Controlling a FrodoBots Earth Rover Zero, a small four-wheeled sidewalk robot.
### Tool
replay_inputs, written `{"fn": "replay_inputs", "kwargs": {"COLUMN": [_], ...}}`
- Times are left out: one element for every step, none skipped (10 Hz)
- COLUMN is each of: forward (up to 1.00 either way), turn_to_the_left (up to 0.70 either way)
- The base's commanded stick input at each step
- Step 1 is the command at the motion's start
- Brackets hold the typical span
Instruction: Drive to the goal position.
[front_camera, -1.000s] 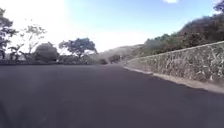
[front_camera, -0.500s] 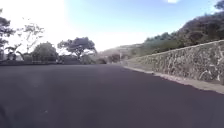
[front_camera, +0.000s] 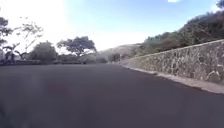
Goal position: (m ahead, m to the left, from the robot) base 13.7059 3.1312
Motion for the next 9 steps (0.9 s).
{"fn": "replay_inputs", "kwargs": {"forward": [0.7,0.7,0.7,0.7,0.7,0.7,0.7,0.7,0.7], "turn_to_the_left": [0.0,0.0,0.0,0.0,0.0,0.0,0.0,0.0,0.0]}}
